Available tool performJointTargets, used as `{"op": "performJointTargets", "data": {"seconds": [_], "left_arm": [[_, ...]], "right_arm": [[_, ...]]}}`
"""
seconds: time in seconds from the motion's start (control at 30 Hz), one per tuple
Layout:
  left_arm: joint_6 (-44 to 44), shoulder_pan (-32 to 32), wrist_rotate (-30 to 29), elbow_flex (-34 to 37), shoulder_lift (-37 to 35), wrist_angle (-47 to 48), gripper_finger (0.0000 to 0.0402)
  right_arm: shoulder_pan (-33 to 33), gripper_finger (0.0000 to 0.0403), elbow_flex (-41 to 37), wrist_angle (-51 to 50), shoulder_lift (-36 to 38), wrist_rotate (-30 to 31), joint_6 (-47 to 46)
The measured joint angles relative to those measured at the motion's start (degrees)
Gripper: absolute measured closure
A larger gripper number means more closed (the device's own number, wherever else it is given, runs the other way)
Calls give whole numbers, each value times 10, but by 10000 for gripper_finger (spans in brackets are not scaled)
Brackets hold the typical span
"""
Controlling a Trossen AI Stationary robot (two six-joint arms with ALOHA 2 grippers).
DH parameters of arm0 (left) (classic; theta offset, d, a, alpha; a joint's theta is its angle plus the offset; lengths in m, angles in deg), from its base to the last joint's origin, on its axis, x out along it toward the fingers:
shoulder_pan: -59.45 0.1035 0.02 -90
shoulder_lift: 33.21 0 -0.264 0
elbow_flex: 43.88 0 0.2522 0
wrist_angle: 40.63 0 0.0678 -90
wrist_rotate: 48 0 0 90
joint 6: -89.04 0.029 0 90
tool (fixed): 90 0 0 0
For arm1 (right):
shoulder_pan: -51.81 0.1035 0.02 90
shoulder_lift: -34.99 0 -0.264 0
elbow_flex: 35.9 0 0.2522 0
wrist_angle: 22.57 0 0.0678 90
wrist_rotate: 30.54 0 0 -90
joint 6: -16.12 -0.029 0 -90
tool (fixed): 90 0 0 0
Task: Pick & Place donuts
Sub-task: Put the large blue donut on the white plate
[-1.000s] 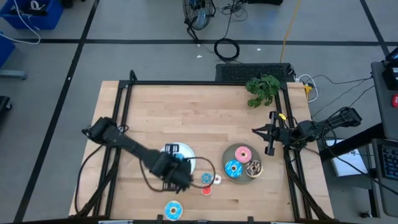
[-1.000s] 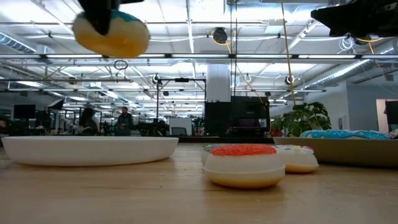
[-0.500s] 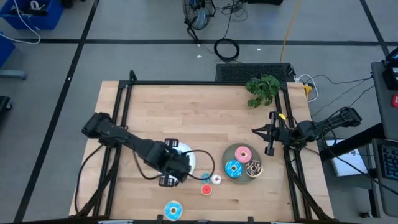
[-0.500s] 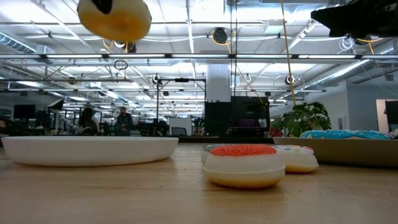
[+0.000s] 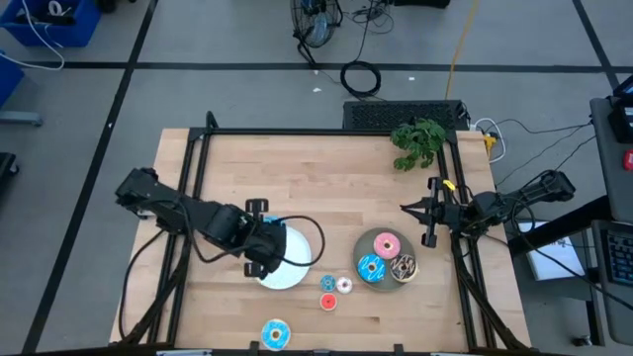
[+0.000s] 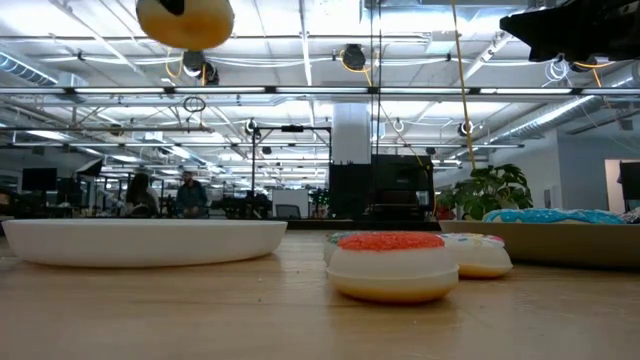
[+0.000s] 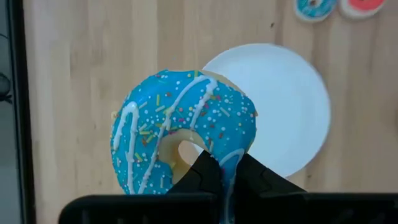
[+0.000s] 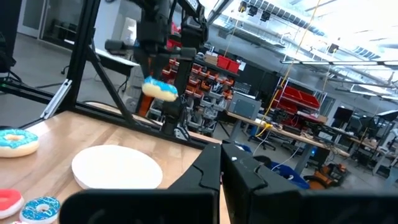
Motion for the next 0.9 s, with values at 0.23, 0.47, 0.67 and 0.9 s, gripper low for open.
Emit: {"op": "performJointTargets", "data": {"seconds": [0.23,0.47,0.67,0.9], "left_arm": [[56,34,23,78,0,-116,385],[86,63,34,158,0,-217,389],[100,80,55,220,0,-309,384],[98,97,61,287,0,-383,386]], "right_arm": [[0,403,0,-4,0,0,-8],[0,403,0,-4,0,0,-8],[0,403,0,-4,0,0,-5],[0,403,0,-5,0,0,-1]]}}
